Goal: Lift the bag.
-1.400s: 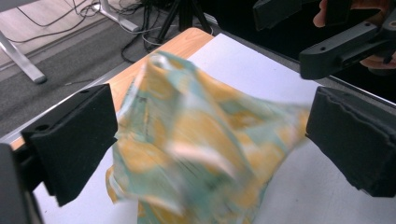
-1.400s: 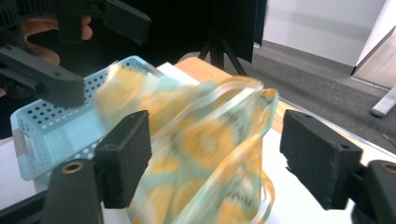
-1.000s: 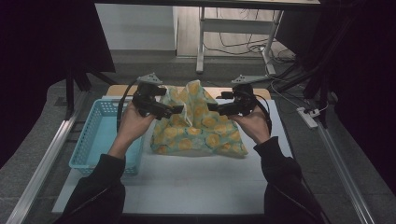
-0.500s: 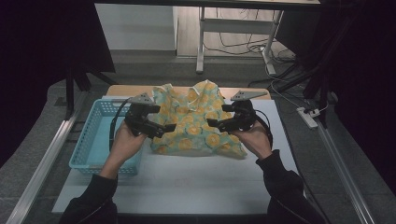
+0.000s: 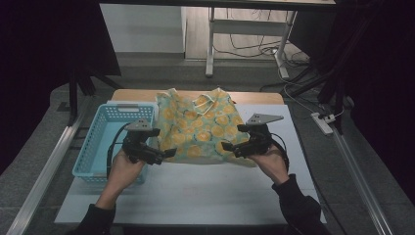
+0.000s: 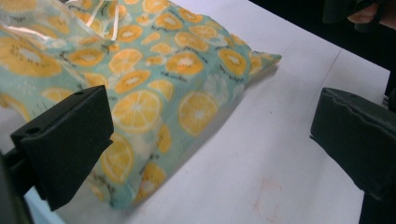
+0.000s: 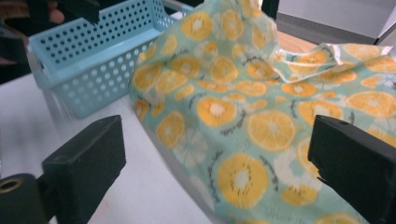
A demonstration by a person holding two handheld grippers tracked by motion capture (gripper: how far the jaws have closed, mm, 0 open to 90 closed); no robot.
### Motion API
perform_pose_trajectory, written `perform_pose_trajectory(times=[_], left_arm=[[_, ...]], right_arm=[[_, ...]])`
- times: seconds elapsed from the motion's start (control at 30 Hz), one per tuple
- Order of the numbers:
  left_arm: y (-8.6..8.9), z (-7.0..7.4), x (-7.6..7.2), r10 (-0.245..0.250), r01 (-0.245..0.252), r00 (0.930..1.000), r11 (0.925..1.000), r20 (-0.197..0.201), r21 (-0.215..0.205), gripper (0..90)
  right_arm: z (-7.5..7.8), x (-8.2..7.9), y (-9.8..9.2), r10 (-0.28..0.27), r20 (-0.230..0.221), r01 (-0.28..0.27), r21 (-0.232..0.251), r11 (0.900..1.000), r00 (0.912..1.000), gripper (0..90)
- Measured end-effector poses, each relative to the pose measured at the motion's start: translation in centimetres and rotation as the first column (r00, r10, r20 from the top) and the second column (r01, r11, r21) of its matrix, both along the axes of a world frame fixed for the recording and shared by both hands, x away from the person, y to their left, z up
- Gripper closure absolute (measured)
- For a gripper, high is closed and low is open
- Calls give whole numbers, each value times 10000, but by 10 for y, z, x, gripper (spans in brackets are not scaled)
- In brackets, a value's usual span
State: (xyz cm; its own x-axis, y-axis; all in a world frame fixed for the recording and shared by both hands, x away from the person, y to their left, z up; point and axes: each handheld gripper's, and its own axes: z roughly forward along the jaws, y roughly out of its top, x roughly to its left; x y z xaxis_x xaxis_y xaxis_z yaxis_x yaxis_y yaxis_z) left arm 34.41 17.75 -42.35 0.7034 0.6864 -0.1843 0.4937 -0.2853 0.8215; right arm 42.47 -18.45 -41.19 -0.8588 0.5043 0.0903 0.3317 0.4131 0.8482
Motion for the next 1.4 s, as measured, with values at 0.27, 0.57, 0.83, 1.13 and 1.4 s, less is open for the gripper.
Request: perform_pose_trajectory(times=[0.27,0.57,0.83,1.13,1.4], left_arm=[[8,-11,-26,211,-211,9998,9998,62,-35,0],[21,-28,-63,745,-747,9972,9970,96,219,0],[37,-43,-100,1322,-1328,9910,9908,213,267,0],[58,-60,-137,2099,-2100,9777,9775,95,183,0],[73,-80,-157,2915,-2903,9566,9509,46,1074,0]], right_arm=[[-20,-15,-15,-267,-105,267,11,9996,9996,17],[-32,-43,-35,-697,63,698,-171,9974,9975,0],[-41,-74,-61,-1192,200,1193,-61,9928,9927,0],[-56,-107,-88,-1704,387,1721,-465,9840,9846,0],[-69,-125,-106,-2218,261,2231,-718,9721,9747,0]])
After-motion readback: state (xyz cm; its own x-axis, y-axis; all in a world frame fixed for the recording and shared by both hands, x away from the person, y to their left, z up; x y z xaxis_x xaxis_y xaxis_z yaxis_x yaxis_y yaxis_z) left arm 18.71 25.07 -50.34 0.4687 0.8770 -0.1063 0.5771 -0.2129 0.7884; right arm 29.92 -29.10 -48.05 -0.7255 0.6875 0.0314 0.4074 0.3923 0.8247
